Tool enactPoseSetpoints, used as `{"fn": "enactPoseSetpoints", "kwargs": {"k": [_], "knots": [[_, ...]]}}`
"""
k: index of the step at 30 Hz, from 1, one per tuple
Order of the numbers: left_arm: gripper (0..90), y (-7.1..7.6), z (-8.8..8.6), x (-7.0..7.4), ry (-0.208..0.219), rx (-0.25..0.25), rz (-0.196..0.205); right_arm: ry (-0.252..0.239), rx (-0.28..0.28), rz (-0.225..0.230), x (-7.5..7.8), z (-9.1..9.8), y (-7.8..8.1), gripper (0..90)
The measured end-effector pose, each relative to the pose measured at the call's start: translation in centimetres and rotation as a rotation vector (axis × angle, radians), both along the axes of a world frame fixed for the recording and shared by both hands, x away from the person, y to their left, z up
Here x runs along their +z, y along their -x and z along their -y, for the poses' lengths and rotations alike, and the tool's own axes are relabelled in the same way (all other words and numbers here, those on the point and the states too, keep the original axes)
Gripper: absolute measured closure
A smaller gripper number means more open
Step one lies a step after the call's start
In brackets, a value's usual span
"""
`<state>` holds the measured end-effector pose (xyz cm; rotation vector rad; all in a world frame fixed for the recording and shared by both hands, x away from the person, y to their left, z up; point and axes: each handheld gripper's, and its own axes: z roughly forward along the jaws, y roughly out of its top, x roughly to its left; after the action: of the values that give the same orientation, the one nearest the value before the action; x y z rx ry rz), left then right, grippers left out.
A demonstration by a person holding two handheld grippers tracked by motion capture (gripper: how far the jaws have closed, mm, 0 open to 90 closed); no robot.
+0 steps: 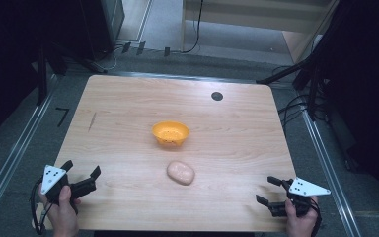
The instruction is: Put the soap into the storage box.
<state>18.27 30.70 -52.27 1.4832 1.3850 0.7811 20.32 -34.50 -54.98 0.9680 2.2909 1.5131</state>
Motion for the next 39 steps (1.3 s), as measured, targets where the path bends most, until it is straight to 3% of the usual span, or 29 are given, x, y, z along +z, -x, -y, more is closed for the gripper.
{"fn": "enactPoseSetpoints", "kwargs": {"k": [6,7,12,18,19,20,21,23,39], "knots": [[0.5,0.0,0.4,-0.1,-0.033,0.018,-0.009,0.018,-0.016,-0.022,0.0,-0.1,-0.2,14.6],[0.5,-0.1,0.3,-0.1,-0.038,0.017,-0.018,0.040,-0.012,-0.041,0.0,-0.4,-0.5,16.8],[0.5,-0.2,0.2,-0.1,-0.030,0.034,-0.027,0.078,0.003,-0.079,0.1,-0.9,-0.9,17.0],[0.5,-0.6,0.4,-0.1,-0.042,0.041,-0.066,0.184,0.064,-0.099,1.9,-3.1,-2.0,19.0],[0.5,-0.7,0.4,-0.1,-0.042,0.045,-0.068,0.184,0.064,-0.099,1.9,-3.1,-2.0,19.0],[0.6,-0.7,0.4,-0.1,-0.041,0.045,-0.070,0.206,0.081,-0.104,2.1,-3.6,-2.1,19.1],[0.6,-0.7,0.4,-0.1,-0.040,0.046,-0.071,0.265,0.105,-0.113,2.5,-4.8,-2.5,19.1],[0.6,-0.7,0.4,-0.1,-0.038,0.044,-0.070,0.295,0.126,-0.116,2.8,-5.8,-2.8,19.4],[0.6,-0.9,0.5,-0.1,-0.057,0.040,-0.096,0.361,0.176,-0.129,4.0,-10.9,-5.2,20.7]]}}
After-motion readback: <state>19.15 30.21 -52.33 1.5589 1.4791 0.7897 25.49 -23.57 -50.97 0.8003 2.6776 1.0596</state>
